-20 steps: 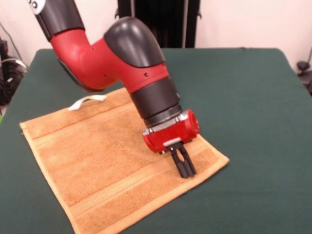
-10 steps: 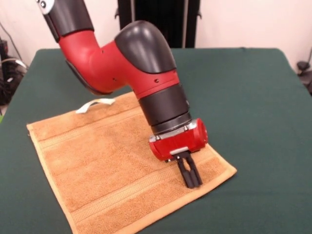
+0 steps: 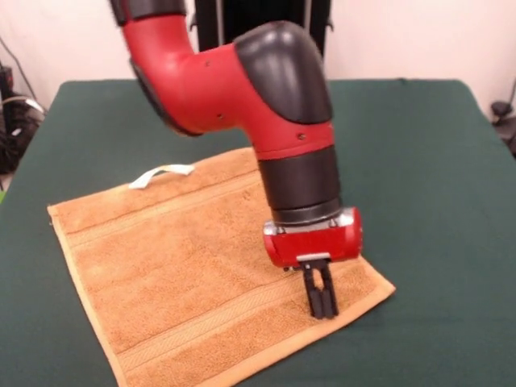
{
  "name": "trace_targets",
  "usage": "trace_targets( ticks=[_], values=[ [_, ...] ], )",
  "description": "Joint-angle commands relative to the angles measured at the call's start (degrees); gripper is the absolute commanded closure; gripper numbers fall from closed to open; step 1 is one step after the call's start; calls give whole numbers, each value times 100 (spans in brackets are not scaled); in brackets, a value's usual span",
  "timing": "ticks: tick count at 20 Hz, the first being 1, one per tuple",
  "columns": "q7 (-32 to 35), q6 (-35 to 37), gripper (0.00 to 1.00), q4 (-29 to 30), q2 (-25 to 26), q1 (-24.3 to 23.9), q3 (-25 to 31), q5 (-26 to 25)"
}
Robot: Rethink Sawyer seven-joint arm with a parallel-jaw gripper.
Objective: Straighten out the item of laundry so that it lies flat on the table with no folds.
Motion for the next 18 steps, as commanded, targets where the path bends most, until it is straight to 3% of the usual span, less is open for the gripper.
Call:
trace_targets(
  ticks=[1, 5, 7, 12, 16, 18],
  values=[
    [1931, 540, 100, -741, 835, 1335, -1856, 1594],
    [2306, 1569, 100, -1333, 772, 2367, -2801, 2715],
    [2765, 2664, 100, -1881, 691, 2919, -3535, 2863],
    [3595, 5631, 100, -2950, 204, 3561, -4882, 2270],
    [3992, 7044, 100, -3176, -292, 3584, -5057, 1994],
    [3739, 7513, 100, -3280, -471, 3507, -4979, 1823]
  ],
)
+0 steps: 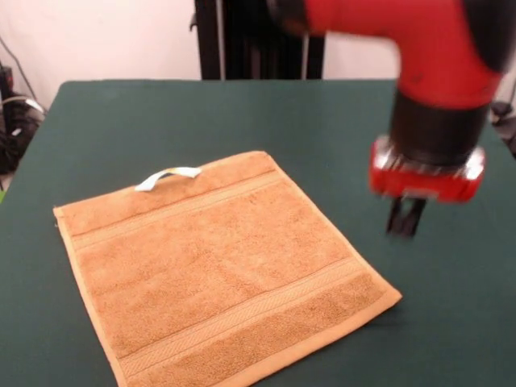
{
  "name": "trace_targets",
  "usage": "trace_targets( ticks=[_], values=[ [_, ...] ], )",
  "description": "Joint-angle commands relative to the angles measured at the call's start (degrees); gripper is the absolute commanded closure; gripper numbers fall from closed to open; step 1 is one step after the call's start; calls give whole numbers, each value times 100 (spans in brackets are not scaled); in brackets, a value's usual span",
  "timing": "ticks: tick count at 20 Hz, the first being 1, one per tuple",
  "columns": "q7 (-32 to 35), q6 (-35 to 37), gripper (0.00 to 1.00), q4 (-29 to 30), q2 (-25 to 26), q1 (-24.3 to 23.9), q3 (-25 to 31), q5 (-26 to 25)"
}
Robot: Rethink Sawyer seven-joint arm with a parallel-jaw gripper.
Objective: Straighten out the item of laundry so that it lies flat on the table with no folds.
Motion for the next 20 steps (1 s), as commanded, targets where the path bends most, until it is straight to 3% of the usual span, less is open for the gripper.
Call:
trace_targets(
  ticks=[1, 6, 9, 12, 16, 20],
  values=[
    [2082, 2670, 100, -1056, -609, 73, -867, -269],
    [1676, 2893, 100, -780, -1074, -76, -685, -578],
    [1356, 2038, 100, 279, -1637, -288, -512, -547],
    [1113, 685, 100, 1664, -2234, -536, -268, -336],
    [1172, 262, 100, 2143, -2461, -591, -365, -563],
    [749, -245, 100, 2433, -2602, -743, -124, -777]
  ],
)
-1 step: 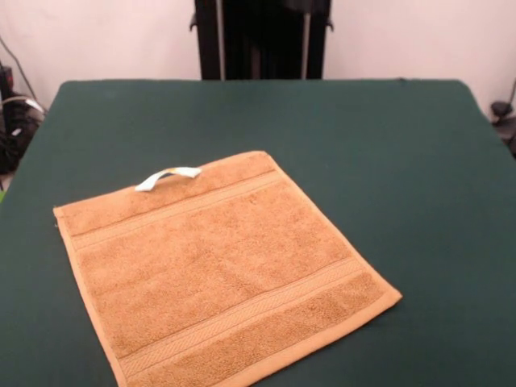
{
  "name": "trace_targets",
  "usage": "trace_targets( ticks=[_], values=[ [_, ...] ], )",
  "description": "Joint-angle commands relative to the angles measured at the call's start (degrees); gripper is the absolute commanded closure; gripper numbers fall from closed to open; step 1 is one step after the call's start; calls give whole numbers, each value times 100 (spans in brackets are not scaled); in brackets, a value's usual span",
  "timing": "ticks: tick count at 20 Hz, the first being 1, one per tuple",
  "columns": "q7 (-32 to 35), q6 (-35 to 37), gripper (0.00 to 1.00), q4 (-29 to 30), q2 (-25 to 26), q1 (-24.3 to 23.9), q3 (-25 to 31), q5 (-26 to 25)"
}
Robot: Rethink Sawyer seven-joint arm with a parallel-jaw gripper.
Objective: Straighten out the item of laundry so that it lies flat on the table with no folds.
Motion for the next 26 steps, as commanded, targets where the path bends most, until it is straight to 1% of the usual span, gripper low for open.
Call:
trace_targets(
  ticks=[1, 2, 6, 7, 9, 10, 11, 12, 13, 26],
  values=[
    [135, -647, 100, 1669, -242, -72, 498, -384],
    [81, -711, 100, 1697, -266, -97, 552, -432],
    [239, -953, 100, 1783, -277, -156, 642, -560],
    [314, -905, 100, 1787, -272, -167, 613, -588],
    [400, -1226, 100, 1875, -303, -187, 643, -626],
    [400, -1127, 100, 1834, -282, -184, 631, -670],
    [339, -1243, 100, 1850, -293, -222, 682, -711],
    [307, -1088, 100, 1821, -280, -239, 703, -719],
    [342, -1136, 100, 1813, -279, -217, 671, -791],
    [343, -1210, 100, 1940, -378, -368, 845, -885]
  ],
)
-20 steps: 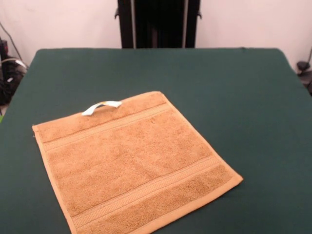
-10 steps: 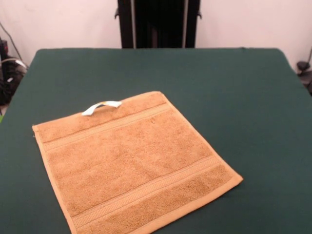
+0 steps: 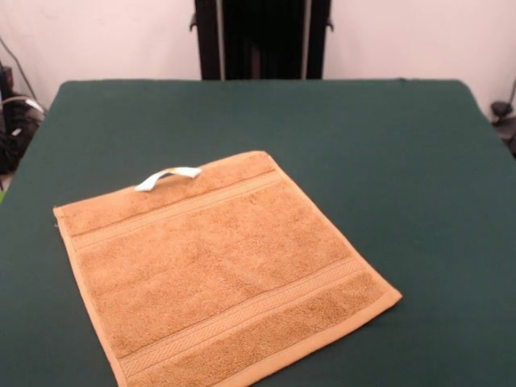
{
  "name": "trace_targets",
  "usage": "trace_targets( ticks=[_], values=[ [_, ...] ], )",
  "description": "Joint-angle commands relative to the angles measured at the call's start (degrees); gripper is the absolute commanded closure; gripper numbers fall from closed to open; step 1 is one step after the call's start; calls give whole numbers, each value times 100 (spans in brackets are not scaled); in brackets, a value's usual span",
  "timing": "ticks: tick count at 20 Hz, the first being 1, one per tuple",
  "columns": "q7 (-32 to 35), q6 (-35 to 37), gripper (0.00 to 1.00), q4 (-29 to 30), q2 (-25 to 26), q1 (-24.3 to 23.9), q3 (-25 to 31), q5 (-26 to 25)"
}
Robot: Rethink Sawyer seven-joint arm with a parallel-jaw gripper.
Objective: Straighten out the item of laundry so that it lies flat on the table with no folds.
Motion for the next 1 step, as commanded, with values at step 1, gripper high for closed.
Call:
trace_targets(
  ticks=[1],
  values=[
    [348, -254, 100, 1001, 133, 22, 785, -175]
  ],
)
